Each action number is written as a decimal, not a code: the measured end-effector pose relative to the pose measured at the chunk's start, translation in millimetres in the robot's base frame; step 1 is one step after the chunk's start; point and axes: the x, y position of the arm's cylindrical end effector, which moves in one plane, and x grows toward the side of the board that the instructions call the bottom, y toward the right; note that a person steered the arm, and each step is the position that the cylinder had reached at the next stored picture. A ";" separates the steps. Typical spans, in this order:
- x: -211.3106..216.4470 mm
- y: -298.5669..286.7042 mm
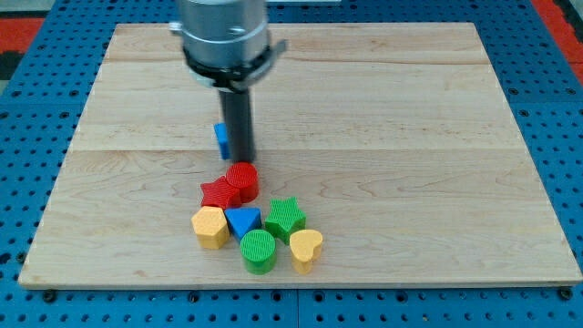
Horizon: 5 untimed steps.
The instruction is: Place the red circle and blue cube diagonal to each other
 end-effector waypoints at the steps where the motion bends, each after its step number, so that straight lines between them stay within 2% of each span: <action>1: -34.9 20.9; 3: -93.7 40.1; 5: -105.8 44.2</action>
